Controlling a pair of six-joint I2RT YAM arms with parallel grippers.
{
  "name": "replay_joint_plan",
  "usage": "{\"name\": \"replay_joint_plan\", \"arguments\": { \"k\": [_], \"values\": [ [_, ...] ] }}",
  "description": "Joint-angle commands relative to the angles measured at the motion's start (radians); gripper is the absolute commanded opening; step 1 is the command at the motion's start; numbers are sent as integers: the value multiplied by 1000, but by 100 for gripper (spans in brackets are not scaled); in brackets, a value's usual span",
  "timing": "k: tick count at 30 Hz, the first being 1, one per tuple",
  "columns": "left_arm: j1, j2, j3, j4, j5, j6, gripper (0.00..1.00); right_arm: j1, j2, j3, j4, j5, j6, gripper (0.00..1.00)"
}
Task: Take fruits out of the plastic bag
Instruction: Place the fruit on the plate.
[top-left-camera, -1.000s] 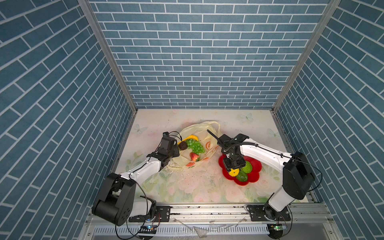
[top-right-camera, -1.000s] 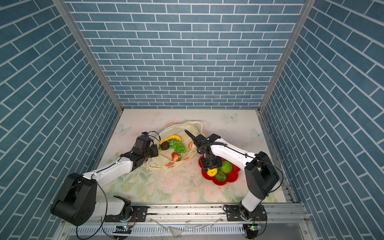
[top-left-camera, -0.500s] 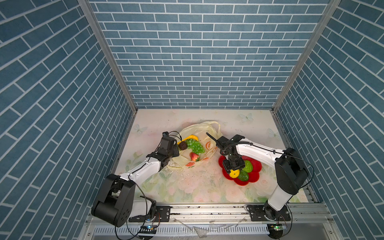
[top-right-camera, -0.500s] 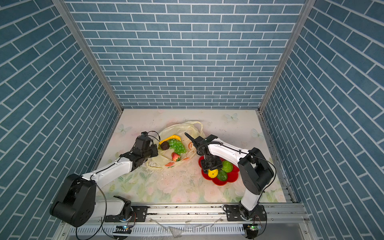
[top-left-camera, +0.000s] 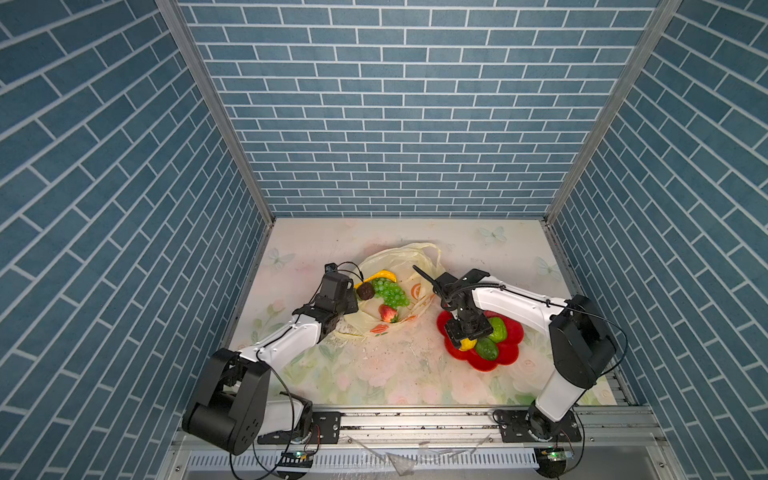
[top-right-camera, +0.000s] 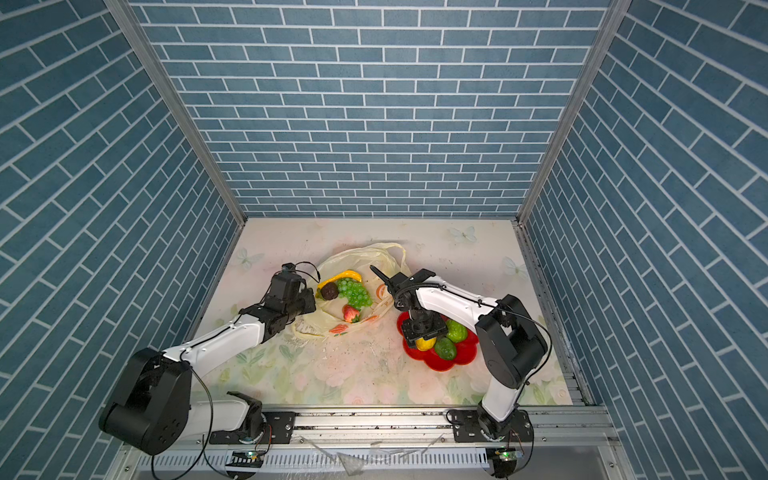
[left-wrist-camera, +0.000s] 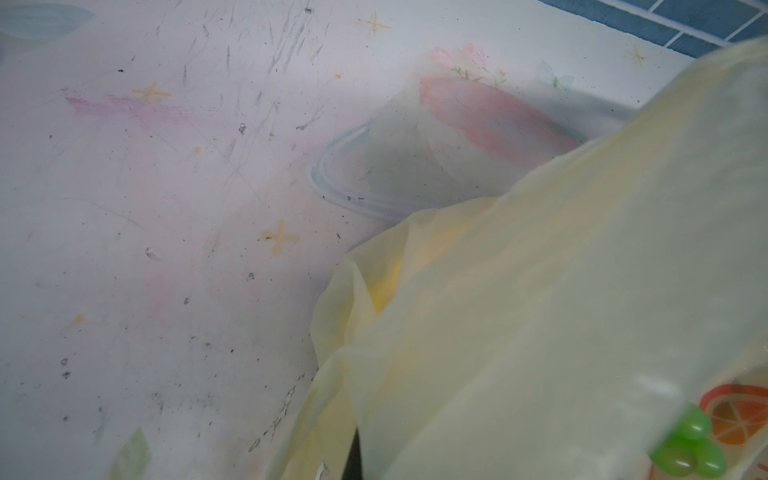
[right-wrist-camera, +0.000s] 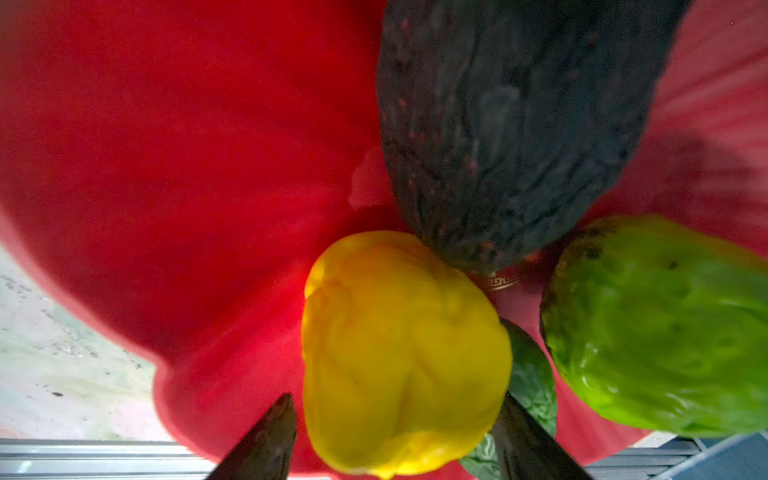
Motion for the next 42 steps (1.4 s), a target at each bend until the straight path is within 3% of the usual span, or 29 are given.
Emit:
{"name": "replay_joint_plan", "arguments": {
  "k": [1,27,31,35,42],
  "values": [
    [6,6,0,-5,-6,10,0,-5,-9,-10,-37,21,-9,75],
    [7,3,1,-14,-15,17,0,-4,-47,175,-100,32,-5,77],
    [6,8,2,-12,-11,17,0,5,-65,226,-14,15,18,72],
    [7,13,3,-7,-1,13,0,28,-54,254,196,-28,84,66],
    [6,-1,3,-19,-15,10,0,136,100,390,469,-58,122,63]
  ]
}}
